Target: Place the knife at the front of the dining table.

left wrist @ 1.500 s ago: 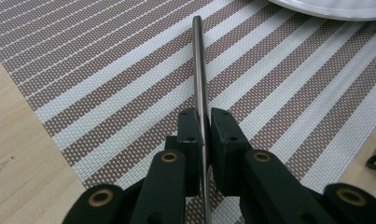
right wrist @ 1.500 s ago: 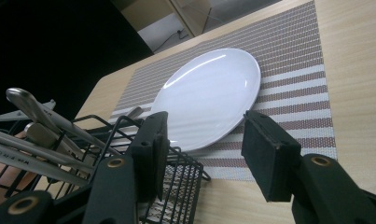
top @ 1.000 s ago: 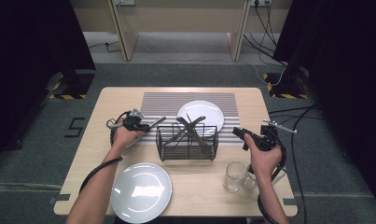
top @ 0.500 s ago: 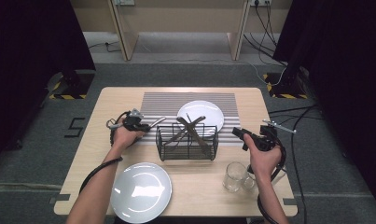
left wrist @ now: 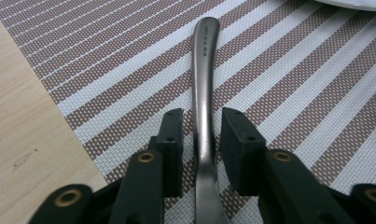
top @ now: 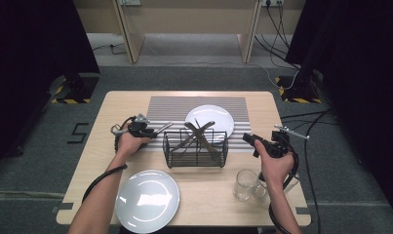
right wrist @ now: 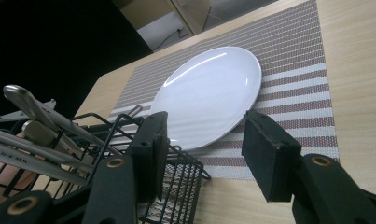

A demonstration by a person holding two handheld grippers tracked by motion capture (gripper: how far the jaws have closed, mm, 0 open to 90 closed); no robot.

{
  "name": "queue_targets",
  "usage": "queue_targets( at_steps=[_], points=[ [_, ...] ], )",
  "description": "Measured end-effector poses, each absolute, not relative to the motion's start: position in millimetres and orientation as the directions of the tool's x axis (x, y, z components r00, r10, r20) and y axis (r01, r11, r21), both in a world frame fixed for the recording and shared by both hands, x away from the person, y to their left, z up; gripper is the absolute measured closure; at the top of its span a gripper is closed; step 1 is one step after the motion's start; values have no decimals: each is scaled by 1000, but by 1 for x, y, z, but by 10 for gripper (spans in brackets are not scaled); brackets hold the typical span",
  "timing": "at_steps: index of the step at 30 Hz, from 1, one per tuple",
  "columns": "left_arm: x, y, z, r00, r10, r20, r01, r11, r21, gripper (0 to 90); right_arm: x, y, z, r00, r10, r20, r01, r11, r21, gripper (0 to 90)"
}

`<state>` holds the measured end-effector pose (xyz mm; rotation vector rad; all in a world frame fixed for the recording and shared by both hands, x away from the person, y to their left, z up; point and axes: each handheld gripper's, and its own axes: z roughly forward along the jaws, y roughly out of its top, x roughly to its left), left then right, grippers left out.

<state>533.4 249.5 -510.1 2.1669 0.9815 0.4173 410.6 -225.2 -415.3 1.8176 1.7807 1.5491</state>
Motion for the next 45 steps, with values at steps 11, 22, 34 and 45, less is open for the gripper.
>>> queue_targets(
  at_steps=[11, 22, 34, 45],
  points=[
    [525, 253, -507, 635, 772, -21, 518, -406, 753, 424, 411, -227, -415, -242, 809, 536, 642, -281, 714, 503],
    [515, 256, -497, 659, 752, 26, 478, -445, 757, 338, 410, -226, -414, -243, 811, 532, 639, -279, 717, 502],
    [502, 267, -489, 671, 739, 53, 460, -471, 753, 338, 410, -225, -413, -245, 811, 531, 637, -278, 719, 502],
    [483, 279, -493, 693, 718, 66, 451, -504, 737, 373, 409, -223, -413, -248, 811, 530, 639, -274, 719, 502]
  ],
)
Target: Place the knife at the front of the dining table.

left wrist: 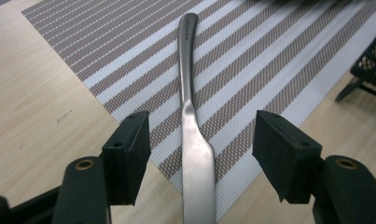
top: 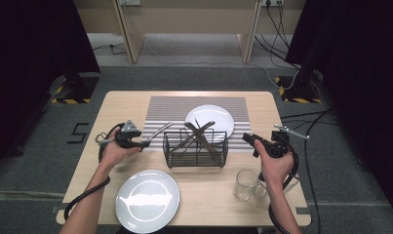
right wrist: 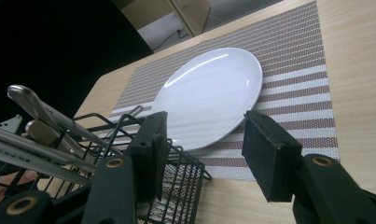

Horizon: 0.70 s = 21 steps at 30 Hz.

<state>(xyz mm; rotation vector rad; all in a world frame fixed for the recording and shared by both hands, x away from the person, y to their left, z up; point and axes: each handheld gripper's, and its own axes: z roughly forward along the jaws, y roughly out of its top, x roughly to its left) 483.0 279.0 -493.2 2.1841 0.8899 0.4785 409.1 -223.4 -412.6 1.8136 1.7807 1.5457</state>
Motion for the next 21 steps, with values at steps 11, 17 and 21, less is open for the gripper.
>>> queue_targets(
  at_steps=[11, 17, 21],
  points=[
    [461, 301, -504, 682, 730, 56, 482, -505, 716, 415, 409, -223, -412, -253, 810, 529, 638, -272, 721, 501],
    [452, 311, -506, 678, 733, 53, 496, -511, 702, 455, 409, -223, -411, -253, 811, 527, 635, -272, 723, 501],
    [451, 313, -508, 678, 735, 24, 517, -500, 695, 474, 408, -221, -412, -255, 811, 526, 637, -268, 723, 501]
  ],
)
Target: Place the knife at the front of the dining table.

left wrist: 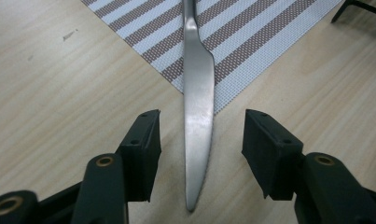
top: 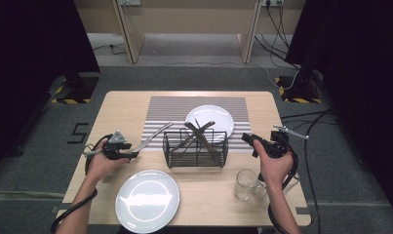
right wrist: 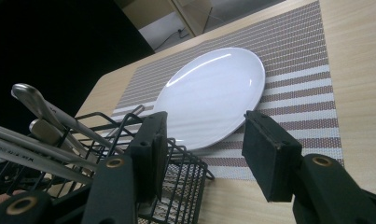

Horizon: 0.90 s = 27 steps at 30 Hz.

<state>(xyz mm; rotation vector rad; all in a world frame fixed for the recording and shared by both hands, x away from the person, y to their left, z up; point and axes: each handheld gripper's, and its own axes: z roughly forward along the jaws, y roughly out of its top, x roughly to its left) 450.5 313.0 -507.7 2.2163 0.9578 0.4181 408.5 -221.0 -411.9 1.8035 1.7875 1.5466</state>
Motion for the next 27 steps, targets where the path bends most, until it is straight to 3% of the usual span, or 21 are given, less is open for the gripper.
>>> queue_targets(
  at_steps=[14, 27],
  points=[
    [455, 318, -509, 670, 740, -50, 563, -464, 684, 561, 408, -220, -411, -259, 810, 526, 634, -269, 725, 503],
    [449, 310, -507, 673, 736, -74, 581, -464, 669, 711, 408, -220, -410, -260, 809, 527, 632, -270, 727, 503]
  ],
)
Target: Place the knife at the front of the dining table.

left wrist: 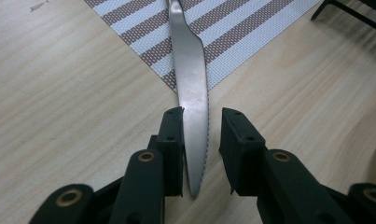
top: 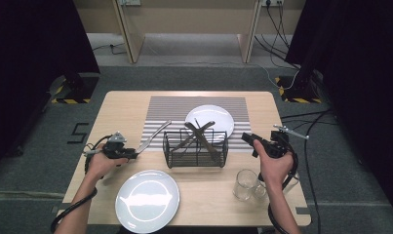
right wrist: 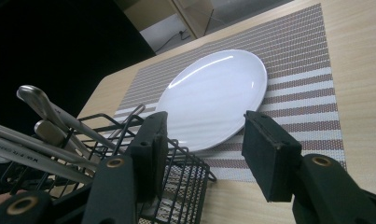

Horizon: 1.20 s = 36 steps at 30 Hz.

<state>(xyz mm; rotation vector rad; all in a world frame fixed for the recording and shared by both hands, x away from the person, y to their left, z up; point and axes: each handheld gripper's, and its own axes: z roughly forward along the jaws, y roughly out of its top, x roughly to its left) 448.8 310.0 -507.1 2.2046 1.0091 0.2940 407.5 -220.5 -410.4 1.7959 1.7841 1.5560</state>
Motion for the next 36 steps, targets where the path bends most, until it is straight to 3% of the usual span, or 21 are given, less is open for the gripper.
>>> queue_targets(
  at_steps=[7, 36],
  points=[
    [444, 296, -505, 674, 732, -97, 601, -468, 647, 755, 408, -220, -411, -259, 808, 529, 635, -271, 724, 503],
    [444, 263, -501, 658, 742, -127, 637, -458, 620, 699, 408, -221, -410, -260, 809, 528, 632, -271, 726, 503]
  ],
)
